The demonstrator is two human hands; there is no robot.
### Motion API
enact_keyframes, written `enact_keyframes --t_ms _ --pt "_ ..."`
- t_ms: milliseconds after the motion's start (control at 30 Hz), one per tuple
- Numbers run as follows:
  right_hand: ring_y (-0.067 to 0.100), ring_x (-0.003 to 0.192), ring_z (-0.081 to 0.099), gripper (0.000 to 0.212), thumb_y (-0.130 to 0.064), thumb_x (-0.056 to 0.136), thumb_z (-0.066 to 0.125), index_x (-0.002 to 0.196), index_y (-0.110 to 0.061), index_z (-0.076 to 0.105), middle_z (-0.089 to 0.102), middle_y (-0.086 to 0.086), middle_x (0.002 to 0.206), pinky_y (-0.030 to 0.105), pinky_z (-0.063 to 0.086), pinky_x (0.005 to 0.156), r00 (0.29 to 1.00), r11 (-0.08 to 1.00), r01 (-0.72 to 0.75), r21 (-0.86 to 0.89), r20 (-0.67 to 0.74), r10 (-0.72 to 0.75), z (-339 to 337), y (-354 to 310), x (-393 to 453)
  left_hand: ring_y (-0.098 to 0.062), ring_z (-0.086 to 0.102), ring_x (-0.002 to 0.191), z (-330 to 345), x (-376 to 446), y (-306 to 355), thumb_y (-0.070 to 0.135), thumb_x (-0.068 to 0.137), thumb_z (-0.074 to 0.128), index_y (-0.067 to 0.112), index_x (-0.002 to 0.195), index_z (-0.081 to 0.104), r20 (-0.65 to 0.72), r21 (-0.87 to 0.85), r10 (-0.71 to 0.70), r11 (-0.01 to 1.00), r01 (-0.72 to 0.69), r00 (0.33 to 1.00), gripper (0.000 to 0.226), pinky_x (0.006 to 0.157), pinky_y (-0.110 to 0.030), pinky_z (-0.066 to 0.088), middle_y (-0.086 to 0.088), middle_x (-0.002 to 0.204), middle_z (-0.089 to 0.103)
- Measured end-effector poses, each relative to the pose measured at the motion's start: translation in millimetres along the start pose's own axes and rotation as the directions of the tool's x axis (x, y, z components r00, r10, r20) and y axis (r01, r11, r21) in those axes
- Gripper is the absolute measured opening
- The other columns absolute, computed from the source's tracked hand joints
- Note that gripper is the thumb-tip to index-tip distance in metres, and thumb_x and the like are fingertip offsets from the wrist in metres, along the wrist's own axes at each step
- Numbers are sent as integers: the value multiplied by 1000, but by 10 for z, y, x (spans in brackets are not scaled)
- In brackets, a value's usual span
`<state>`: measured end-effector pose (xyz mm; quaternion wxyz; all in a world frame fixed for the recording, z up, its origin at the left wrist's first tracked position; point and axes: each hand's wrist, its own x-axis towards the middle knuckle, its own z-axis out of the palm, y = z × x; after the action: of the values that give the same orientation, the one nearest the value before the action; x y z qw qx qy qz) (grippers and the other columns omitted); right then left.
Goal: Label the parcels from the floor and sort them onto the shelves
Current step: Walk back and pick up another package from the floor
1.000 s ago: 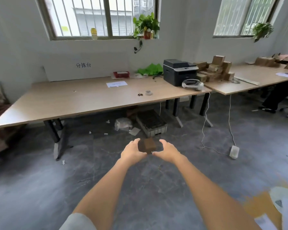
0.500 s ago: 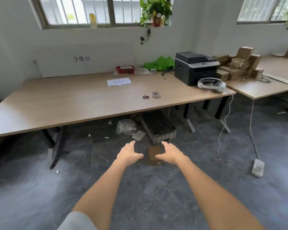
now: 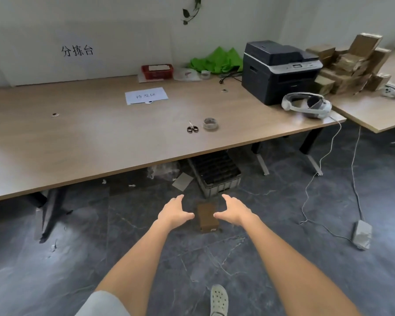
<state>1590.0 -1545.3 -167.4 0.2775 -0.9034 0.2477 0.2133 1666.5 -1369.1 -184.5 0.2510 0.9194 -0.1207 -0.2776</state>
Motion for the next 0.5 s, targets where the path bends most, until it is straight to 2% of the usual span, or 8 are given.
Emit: enact_keyframes --t_ms 133,267,400,500 --pt "30 139 37 81 -44 85 59 151 -24 17 27 8 156 45 38 109 997 1000 -5 -13 73 6 -80 95 932 -27 40 138 153 863 64 36 82 65 22 150 22 32 -18 -67 998 67 997 82 105 -38 42 -6 157 29" --pt "30 135 40 83 -46 83 60 150 -23 18 33 7 152 45 39 106 986 999 -39 -22 160 42 16 269 1811 -26 42 136 387 1732 -14 36 81 64 23 151 22 105 38 -106 994 103 989 83 103 -39 43 -5 155 32" --pt "30 134 41 83 -46 83 60 151 -25 17 35 7 151 44 40 103 965 996 -88 -22 246 91 324 473 2608 -26 39 138 767 2536 -217 41 81 61 25 152 20 221 158 -119 984 85 968 83 107 -42 41 -4 154 33" --pt "31 130 45 83 -47 82 60 150 -24 19 39 8 147 44 43 101 959 994 -105 -12 264 104 744 690 3309 -29 37 138 1209 3219 -452 47 81 60 26 151 20 262 186 -128 979 80 957 84 108 -45 39 -6 154 33"
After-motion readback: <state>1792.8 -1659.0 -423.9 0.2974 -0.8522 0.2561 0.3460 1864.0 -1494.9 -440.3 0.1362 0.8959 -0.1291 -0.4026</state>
